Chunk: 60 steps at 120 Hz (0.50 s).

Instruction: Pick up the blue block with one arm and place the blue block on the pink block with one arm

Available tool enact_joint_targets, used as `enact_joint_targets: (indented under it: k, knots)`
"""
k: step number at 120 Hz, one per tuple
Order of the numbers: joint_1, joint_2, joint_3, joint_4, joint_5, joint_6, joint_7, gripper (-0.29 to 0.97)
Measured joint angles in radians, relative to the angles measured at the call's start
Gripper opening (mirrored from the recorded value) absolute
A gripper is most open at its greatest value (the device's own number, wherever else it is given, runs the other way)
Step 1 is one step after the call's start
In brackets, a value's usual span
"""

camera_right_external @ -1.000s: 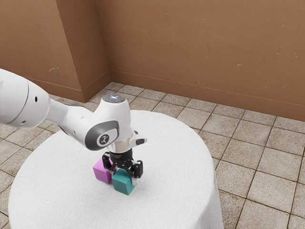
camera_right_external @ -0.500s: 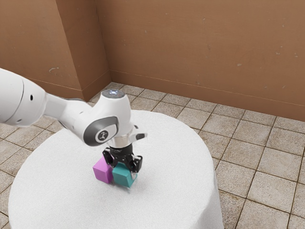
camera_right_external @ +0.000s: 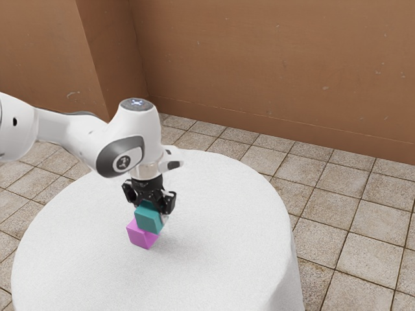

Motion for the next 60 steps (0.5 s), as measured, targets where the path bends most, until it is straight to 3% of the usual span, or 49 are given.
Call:
enact_joint_targets:
  k: [60]
  knots:
    - [0.081,0.027,0.0,0.031,0.009,-0.034,0.107,0.37]
